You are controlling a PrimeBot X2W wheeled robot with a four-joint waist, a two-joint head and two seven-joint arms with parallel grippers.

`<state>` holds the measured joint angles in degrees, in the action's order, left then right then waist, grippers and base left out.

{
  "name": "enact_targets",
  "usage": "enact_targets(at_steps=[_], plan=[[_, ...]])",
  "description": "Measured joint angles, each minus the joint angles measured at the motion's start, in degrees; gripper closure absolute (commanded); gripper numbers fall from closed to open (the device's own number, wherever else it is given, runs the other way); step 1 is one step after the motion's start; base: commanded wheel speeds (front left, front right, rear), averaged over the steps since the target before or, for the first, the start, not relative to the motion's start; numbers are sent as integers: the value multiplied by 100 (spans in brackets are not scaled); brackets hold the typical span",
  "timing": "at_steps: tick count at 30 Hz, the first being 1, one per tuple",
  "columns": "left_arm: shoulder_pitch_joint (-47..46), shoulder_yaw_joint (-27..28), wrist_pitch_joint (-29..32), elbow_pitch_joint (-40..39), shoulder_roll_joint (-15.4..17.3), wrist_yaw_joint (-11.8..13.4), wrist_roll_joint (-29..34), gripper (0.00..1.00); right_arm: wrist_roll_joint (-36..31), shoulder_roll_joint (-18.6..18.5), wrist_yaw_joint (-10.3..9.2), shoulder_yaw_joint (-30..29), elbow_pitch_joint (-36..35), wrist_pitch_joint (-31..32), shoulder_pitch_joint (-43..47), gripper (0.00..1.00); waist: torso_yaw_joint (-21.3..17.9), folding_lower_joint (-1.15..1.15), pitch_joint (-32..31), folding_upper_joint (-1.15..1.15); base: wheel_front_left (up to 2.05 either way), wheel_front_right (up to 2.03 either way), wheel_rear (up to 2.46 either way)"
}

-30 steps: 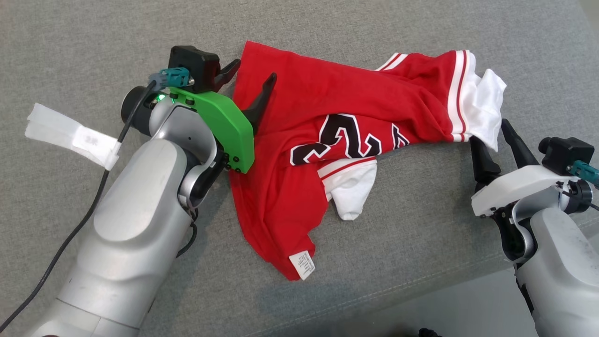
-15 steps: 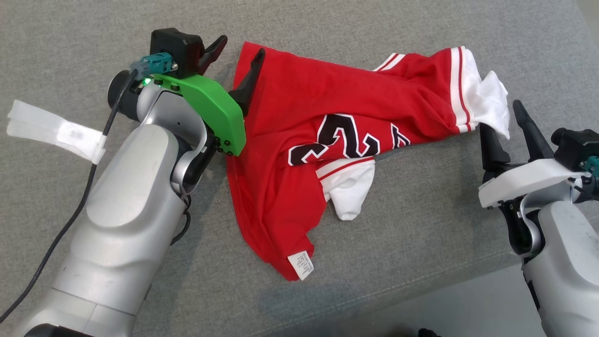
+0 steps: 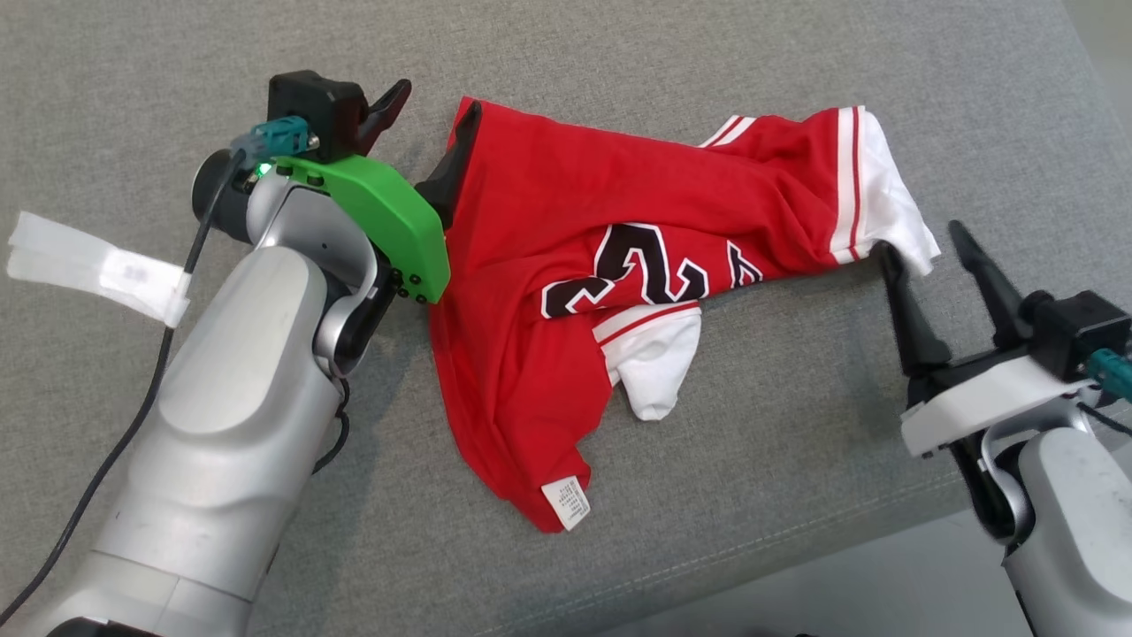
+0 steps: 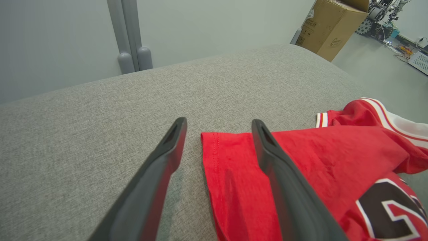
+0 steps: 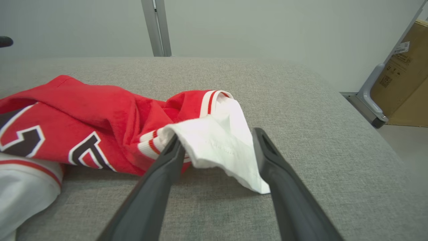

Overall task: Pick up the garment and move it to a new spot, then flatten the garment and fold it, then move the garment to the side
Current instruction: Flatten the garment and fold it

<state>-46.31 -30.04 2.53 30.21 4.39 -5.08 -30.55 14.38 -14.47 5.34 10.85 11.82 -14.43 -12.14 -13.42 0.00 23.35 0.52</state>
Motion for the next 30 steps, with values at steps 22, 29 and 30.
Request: enact_targets(at_steps=[22, 29, 30], plan=[[1396, 461, -1193, -543, 13, 65, -417, 0, 553, 437, 14, -701, -1160, 0, 1156, 0, 152, 0, -872, 0, 0, 0, 0], [1706, 616, -1529, -837, 56, 283, -344, 0, 523, 513, 19, -683, -1296, 0, 1346, 0, 359, 0, -1074, 0, 0, 0, 0], [1763, 616, -1537, -875, 87, 314, -312, 0, 523, 536, 19, -725, -1340, 0, 1346, 0, 394, 0, -1100, 0, 0, 0, 0]])
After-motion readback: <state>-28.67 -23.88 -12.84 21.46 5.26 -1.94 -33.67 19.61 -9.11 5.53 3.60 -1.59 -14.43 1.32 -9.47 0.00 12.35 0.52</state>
